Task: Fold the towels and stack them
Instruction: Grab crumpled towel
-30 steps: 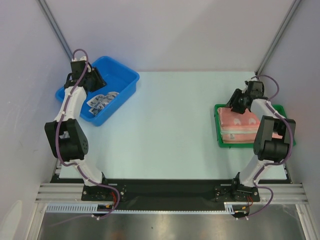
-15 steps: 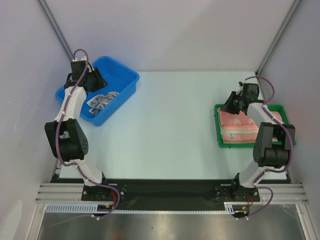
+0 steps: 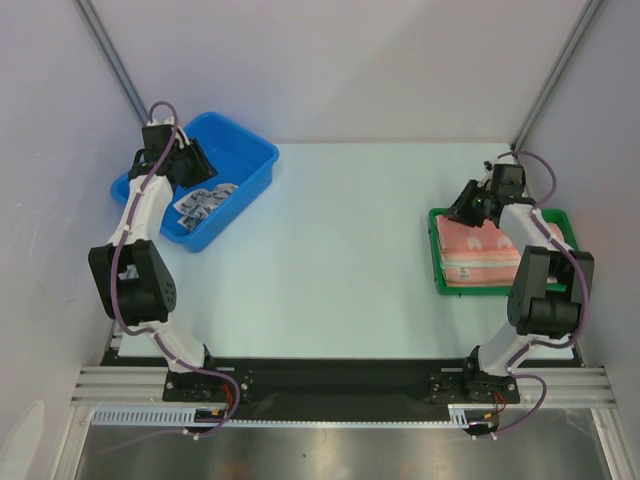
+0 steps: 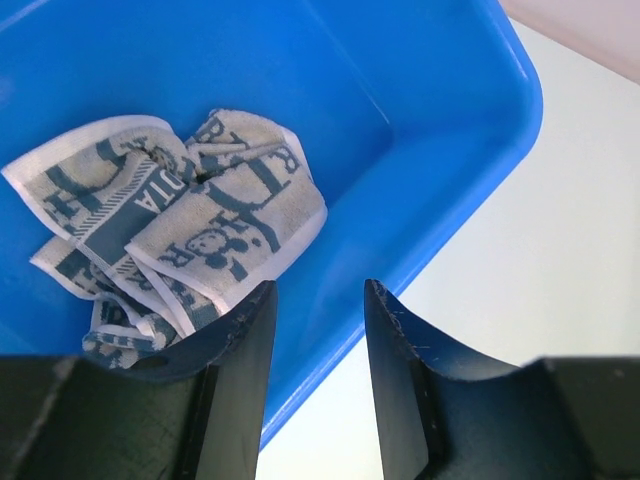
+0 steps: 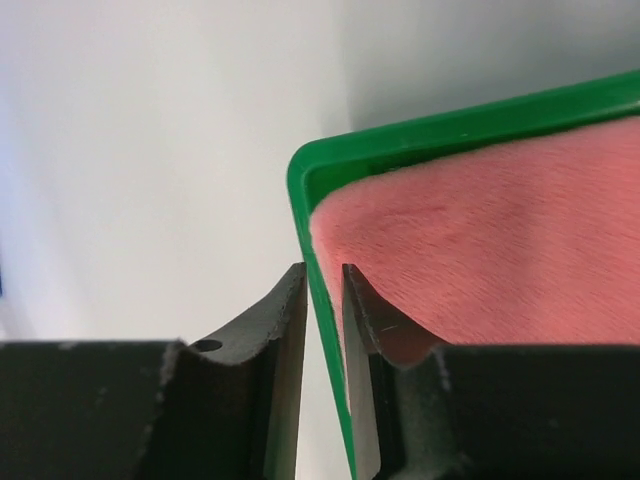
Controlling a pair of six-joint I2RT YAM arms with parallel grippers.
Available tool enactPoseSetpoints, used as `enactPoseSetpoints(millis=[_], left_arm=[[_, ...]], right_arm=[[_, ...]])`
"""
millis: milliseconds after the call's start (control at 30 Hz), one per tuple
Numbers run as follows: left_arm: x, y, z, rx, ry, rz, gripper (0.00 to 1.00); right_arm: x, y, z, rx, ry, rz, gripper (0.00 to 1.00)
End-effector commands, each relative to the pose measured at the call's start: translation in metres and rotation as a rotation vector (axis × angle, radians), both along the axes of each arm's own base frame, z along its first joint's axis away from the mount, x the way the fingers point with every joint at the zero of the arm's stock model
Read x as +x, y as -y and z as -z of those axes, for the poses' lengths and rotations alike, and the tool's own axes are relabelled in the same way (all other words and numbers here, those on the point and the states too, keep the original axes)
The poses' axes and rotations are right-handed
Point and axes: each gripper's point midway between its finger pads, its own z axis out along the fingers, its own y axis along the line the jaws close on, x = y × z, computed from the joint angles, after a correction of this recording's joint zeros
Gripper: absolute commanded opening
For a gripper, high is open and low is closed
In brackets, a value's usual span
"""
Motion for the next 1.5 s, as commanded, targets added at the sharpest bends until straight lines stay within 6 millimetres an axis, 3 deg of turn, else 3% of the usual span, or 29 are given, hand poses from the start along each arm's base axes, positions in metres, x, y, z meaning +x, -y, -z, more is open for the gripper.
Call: enactPoseSetpoints(millis=[0,200,300,533,700,800,833,867,933,967,1000,1067,1100,1200,1233,1267,1300,1333,1367,1400,1467], left_arm=[[-0.007,0.006,-0.024,-0.013,0.066,0.030,0.46],[-0.005,-0.001,-0.026,0.005,0.072,0.004,0.46],[-0.001,-0.012,-0.025,0.014,0.075,-0.031,0.46],[0.003,-0.035,-0.015,0.003,0.065,-0.104,0.46],[0.011,-0.049,-0.026,0.025,0.090,-0.143,0.47],[0.015,-0.061,-0.026,0.050,0.080,-0.179,0.46],[0.014,-0.065,-0.025,0.065,0.077,-0.200,0.46],[0.016,-0.070,-0.026,0.081,0.090,-0.216,0.45],[0.013,-0.082,-0.017,0.129,0.072,-0.269,0.47],[0.013,-0.088,-0.006,0.160,0.042,-0.279,0.47],[0.016,-0.095,-0.007,0.185,0.039,-0.296,0.48],[0.021,-0.101,-0.001,0.216,0.009,-0.280,0.49],[0.031,-0.103,0.003,0.225,0.002,-0.267,0.50],[0.053,-0.100,0.019,0.227,-0.016,-0.181,0.55],[0.058,-0.094,0.023,0.211,-0.028,-0.133,0.53],[0.045,-0.091,0.043,0.196,-0.138,-0.122,0.53],[0.047,-0.090,0.043,0.194,-0.164,-0.118,0.52],[0.040,-0.086,0.059,0.197,-0.225,-0.117,0.52],[0.030,-0.086,0.065,0.218,-0.267,-0.133,0.52],[0.019,-0.074,0.083,0.215,-0.310,-0.105,0.53],[0.016,-0.061,0.079,0.207,-0.270,-0.085,0.58]], right_arm=[[0.000,0.039,-0.041,-0.041,0.070,0.107,0.26],[-0.024,0.120,-0.011,-0.116,-0.025,0.335,0.25],[-0.032,0.147,0.001,-0.129,-0.050,0.407,0.25],[-0.039,0.166,0.019,-0.164,-0.101,0.476,0.25],[-0.046,0.188,0.006,-0.259,-0.139,0.547,0.25],[-0.047,0.191,-0.007,-0.266,-0.136,0.554,0.25],[-0.046,0.188,-0.013,-0.254,-0.115,0.554,0.25],[-0.042,0.178,-0.033,-0.227,-0.053,0.538,0.26],[-0.029,0.145,-0.054,-0.125,0.050,0.458,0.31],[-0.026,0.129,-0.075,-0.119,0.112,0.419,0.37],[-0.021,0.101,-0.087,-0.084,0.149,0.346,0.41],[-0.018,0.066,-0.110,-0.049,0.222,0.259,0.50],[-0.018,0.034,-0.132,-0.046,0.292,0.180,0.59],[-0.025,-0.008,-0.160,-0.036,0.387,0.067,0.73],[-0.027,-0.025,-0.163,-0.025,0.394,0.030,0.76],[-0.029,-0.033,-0.166,-0.015,0.402,0.013,0.78],[-0.029,-0.041,-0.170,-0.008,0.418,-0.008,0.82],[-0.031,-0.056,-0.170,-0.008,0.421,-0.049,0.85],[-0.030,-0.061,-0.171,-0.018,0.425,-0.060,0.87],[-0.028,-0.063,-0.167,-0.032,0.416,-0.066,0.89],[-0.027,-0.072,-0.166,-0.035,0.412,-0.092,0.90]])
